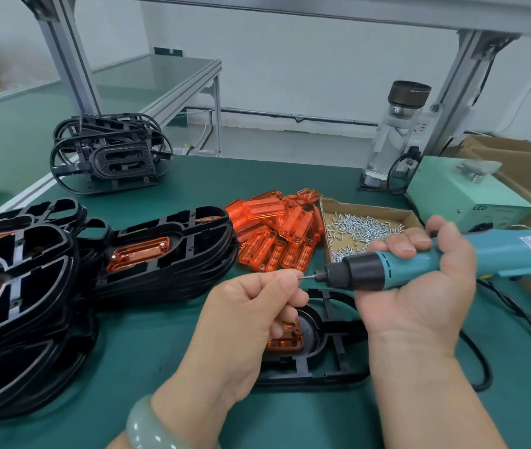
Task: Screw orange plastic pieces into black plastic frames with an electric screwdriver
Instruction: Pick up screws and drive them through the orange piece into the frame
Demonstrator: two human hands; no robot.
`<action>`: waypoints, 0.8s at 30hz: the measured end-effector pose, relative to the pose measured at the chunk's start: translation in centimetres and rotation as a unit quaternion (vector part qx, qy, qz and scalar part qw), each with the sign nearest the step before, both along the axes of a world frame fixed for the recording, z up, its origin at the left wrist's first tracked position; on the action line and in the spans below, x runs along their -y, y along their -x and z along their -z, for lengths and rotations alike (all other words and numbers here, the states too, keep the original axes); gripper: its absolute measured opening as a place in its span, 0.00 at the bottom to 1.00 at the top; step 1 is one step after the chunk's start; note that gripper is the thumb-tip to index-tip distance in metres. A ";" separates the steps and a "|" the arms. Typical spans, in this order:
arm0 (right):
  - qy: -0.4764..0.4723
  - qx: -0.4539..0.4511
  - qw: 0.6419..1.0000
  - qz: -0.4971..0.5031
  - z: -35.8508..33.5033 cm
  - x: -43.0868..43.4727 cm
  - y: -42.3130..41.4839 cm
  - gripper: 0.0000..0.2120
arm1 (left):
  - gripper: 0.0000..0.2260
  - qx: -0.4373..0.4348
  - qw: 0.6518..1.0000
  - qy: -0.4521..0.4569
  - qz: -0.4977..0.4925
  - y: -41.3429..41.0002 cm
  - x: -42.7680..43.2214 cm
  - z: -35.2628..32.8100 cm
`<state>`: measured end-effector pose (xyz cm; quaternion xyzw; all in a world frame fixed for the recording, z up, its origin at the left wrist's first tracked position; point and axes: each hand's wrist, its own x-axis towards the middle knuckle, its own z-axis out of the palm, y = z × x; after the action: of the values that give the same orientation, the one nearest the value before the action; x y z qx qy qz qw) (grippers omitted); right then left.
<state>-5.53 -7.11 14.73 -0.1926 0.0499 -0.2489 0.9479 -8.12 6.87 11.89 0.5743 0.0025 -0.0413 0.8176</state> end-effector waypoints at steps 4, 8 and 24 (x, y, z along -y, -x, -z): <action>-0.002 -0.009 1.000 0.005 0.0 -0.2 0.0 0.06 | 0.14 0.006 0.999 -0.024 -0.030 0.1 0.3 0.0; 0.004 -0.017 1.000 0.006 0.1 -0.4 0.0 0.06 | 0.12 0.001 0.998 -0.045 -0.036 0.0 0.0 -0.1; 0.170 -0.040 0.985 0.012 0.3 0.9 -0.3 0.04 | 0.04 0.186 0.774 -0.603 0.063 -0.3 -2.8 0.8</action>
<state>-5.23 -8.05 14.38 -0.3604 0.0466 -0.2576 0.8953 -7.82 9.71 11.08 0.9447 -0.1615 0.0251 0.2842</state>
